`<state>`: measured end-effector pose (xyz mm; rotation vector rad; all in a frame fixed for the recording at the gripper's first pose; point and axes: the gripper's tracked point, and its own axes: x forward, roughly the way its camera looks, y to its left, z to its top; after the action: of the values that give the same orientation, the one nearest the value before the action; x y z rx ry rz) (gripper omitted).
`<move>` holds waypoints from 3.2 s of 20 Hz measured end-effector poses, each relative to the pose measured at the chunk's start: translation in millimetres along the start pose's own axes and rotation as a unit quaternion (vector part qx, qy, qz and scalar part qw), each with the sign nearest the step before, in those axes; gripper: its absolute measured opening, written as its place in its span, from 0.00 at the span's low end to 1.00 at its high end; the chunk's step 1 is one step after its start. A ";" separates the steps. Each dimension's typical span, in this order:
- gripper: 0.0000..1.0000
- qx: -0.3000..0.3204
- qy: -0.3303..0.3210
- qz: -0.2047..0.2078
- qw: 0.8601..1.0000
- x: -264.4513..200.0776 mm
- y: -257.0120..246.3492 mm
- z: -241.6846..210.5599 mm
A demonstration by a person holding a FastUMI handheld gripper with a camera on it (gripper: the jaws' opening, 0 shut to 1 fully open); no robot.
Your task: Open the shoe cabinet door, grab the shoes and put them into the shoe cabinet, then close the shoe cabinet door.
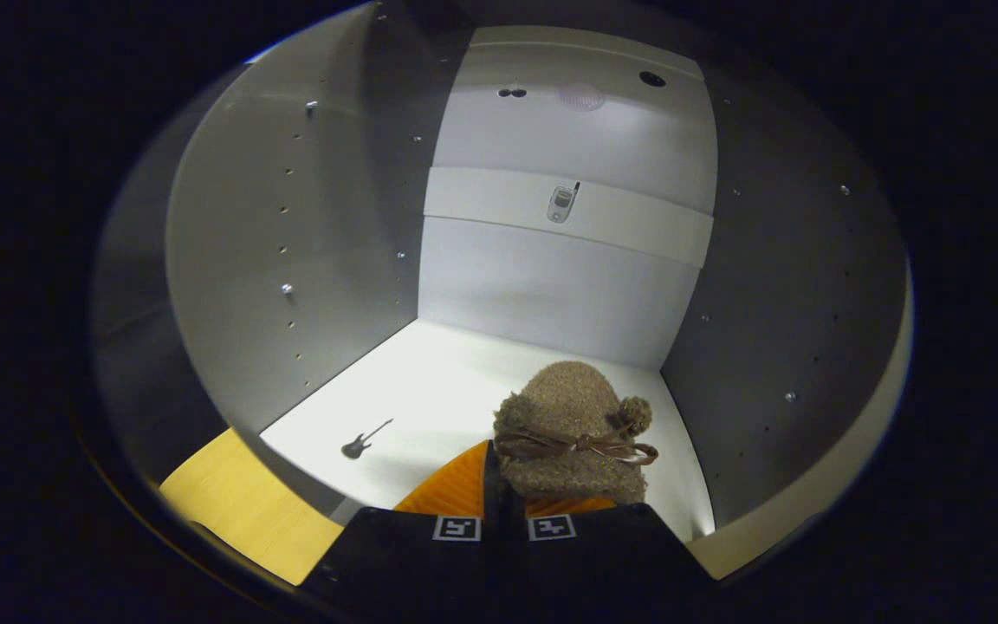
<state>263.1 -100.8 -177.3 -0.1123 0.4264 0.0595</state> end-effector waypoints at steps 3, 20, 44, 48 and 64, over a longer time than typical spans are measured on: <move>0.05 -0.022 0.000 -0.007 1.000 20.5 -6.9 10.8; 0.16 -0.016 0.030 -0.029 0.999 91.5 -20.0 7.3; 0.98 -0.027 -0.110 0.010 0.993 -109.6 10.0 73.8; 0.98 -0.014 -0.144 0.025 0.989 -200.1 16.0 79.1; 0.98 0.030 -0.173 0.094 0.980 -502.3 11.8 -9.6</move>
<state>-198.3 -107.4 21.7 -0.0003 0.0893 0.2482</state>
